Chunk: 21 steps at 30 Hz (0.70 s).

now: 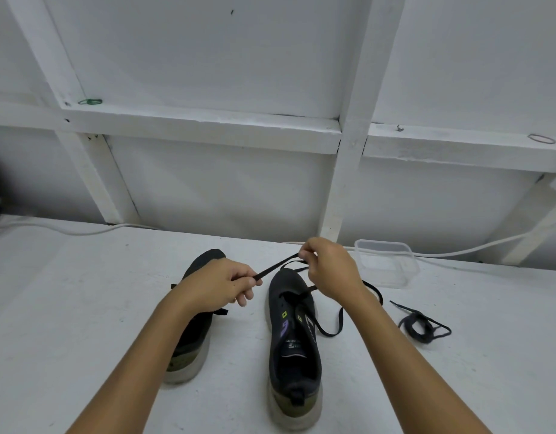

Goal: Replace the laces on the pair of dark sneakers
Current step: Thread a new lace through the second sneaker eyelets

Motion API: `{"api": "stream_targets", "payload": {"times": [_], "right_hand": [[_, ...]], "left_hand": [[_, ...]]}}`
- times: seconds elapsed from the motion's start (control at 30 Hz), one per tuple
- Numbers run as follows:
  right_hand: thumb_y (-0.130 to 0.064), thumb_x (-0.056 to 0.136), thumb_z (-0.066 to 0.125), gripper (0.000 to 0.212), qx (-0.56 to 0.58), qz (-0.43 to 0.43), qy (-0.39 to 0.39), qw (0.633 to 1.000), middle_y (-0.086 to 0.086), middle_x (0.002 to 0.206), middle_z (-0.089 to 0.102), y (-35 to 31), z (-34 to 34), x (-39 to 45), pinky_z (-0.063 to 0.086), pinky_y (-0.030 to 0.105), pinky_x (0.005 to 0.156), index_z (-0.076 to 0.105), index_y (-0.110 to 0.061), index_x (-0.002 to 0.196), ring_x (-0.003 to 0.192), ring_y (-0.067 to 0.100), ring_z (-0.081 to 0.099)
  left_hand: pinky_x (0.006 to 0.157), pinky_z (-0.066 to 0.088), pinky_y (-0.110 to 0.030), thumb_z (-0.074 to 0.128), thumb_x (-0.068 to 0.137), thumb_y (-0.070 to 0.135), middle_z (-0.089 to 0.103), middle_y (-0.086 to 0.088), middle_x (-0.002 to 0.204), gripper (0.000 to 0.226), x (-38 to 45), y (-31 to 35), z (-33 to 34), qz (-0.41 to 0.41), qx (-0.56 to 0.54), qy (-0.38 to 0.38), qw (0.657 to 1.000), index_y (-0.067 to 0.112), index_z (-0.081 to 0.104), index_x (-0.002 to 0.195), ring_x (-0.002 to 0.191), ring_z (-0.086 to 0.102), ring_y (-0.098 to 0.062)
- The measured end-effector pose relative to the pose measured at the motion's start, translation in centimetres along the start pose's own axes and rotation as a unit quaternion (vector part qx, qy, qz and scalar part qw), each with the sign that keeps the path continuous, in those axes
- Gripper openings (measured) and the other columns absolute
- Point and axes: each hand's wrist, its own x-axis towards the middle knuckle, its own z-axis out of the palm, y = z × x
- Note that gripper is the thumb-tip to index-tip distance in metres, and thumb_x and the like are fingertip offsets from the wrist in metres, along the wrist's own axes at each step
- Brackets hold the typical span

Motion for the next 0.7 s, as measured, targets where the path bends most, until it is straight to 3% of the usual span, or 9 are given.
{"api": "stream_targets", "payload": {"times": [0.1,0.2,0.27,0.37,0.53,0.7], "right_hand": [[-0.028,0.101,0.057,0.011,0.037,0.023,0.009,0.999,-0.014,0.099,0.062,-0.1,1.0,-0.6,0.042,0.032,0.073,0.066,-0.024,0.107,0.094,0.018,0.061],[-0.031,0.096,0.064,0.02,0.083,0.043,0.018,0.995,-0.013,0.104,0.063,0.1,1.9,-2.2,0.049,0.034,0.083,0.063,-0.024,0.115,0.09,0.012,0.06],[-0.027,0.093,0.064,0.005,0.078,0.038,-0.014,0.996,-0.013,0.093,0.067,0.4,2.3,-3.2,0.054,0.034,0.081,0.068,-0.027,0.097,0.082,0.009,0.061],[-0.026,0.09,0.064,0.011,0.086,0.055,-0.101,0.99,-0.014,0.083,0.071,0.6,2.8,-4.3,0.056,0.028,0.077,0.07,-0.034,0.083,0.079,0.003,0.064],[-0.022,0.091,0.062,0.019,0.084,0.068,-0.162,0.981,-0.017,0.081,0.069,1.0,3.4,-4.6,0.041,0.002,0.058,0.079,-0.03,0.095,0.076,-0.005,0.062],[-0.026,0.091,0.069,0.015,0.122,0.09,-0.167,0.974,-0.018,0.082,0.072,1.5,4.0,-5.0,0.04,0.002,0.057,0.08,-0.032,0.1,0.076,-0.007,0.064]], "left_hand": [[0.079,0.056,-0.029,0.052,0.101,0.017,0.077,0.012,0.088,0.02,0.0,-0.2,1.2,-0.033,-0.028,-0.001,0.999,0.023,0.071,0.102,0.083,0.073,-0.003],[0.081,0.057,-0.028,0.058,0.099,0.017,0.078,0.006,0.09,0.011,0.2,-0.6,3.3,-0.07,-0.145,0.073,0.984,0.015,0.069,0.101,0.086,0.074,-0.004],[0.078,0.057,-0.025,0.066,0.096,0.023,0.077,0.005,0.091,0.008,0.2,-0.8,5.0,-0.072,-0.185,0.12,0.973,0.018,0.072,0.098,0.086,0.072,-0.004],[0.063,0.047,-0.01,0.071,0.091,0.027,0.072,0.012,0.077,0.006,0.2,-1.0,7.2,-0.057,-0.188,0.19,0.962,0.028,0.077,0.089,0.073,0.064,-0.002],[0.07,0.055,-0.022,0.068,0.092,0.009,0.076,-0.004,0.084,0.01,0.5,-1.7,9.7,-0.073,-0.276,0.204,0.937,0.017,0.074,0.092,0.08,0.07,-0.014],[0.071,0.055,-0.02,0.068,0.091,0.002,0.076,0.002,0.081,0.012,0.8,-2.6,11.3,-0.057,-0.293,0.232,0.926,0.014,0.071,0.089,0.077,0.071,-0.008]]}}
